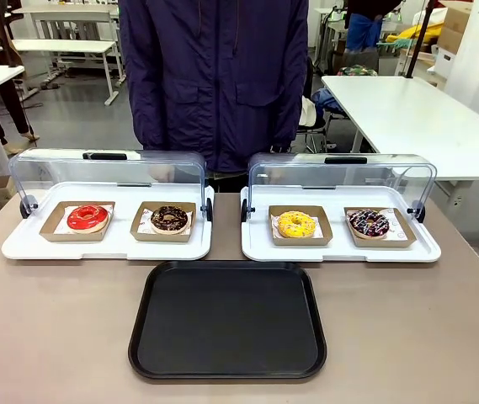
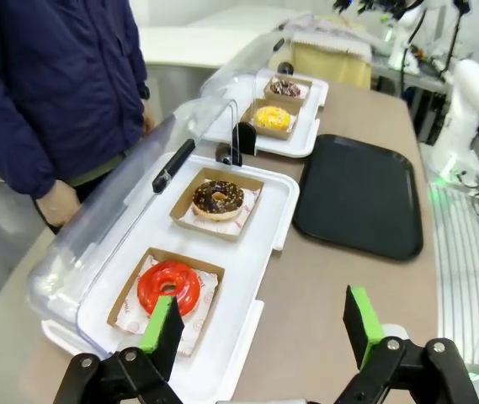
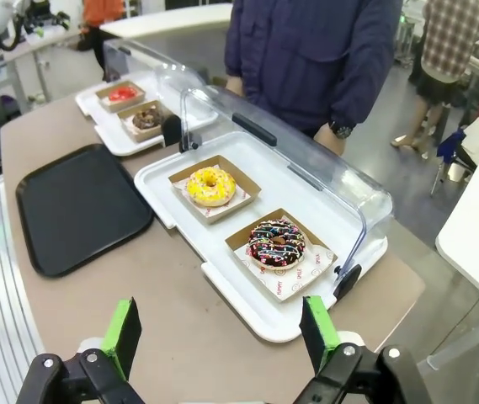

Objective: Move the third donut from the left to the tray.
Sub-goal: Pick up the Paper togo box containing the Donut indicated by the person and place it on the Handle tray.

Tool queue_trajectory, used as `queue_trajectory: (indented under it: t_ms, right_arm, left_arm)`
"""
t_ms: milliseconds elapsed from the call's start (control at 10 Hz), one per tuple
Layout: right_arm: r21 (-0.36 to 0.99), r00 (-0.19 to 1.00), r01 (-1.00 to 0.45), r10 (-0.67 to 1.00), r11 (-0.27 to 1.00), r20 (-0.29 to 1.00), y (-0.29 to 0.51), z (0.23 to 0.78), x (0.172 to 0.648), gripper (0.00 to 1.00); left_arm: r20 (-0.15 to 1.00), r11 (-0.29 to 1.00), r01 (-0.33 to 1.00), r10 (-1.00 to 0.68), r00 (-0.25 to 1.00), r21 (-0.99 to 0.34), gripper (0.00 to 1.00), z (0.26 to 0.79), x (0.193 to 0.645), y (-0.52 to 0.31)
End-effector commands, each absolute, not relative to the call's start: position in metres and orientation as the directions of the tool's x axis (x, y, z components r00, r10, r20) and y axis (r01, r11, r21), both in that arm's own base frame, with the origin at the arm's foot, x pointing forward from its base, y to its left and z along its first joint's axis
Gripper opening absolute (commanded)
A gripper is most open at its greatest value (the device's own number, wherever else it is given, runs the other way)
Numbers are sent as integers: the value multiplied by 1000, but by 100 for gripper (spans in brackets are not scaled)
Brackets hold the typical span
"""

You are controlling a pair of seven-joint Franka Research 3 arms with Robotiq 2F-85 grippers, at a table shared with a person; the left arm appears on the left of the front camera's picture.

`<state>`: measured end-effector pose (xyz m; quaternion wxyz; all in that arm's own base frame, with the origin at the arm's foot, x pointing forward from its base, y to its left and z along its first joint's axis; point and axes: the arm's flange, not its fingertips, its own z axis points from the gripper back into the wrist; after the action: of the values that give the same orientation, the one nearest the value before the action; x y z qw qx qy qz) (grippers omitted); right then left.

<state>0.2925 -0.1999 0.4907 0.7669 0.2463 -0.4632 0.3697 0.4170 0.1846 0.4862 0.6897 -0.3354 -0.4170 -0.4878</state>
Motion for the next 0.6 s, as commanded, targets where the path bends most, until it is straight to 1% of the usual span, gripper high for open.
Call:
queue_trajectory:
  t_ms: [0,500]
  right_arm:
    - [17,275,-799,341,601,899,-202,493,291,100]
    - [17,275,-799,341,601,899,-202,493,291,100]
  left_arm:
    - [891,287,956,-413,188,-68,100,485,416,182]
    - [891,287,956,-413,188,-68,100,485,416,182]
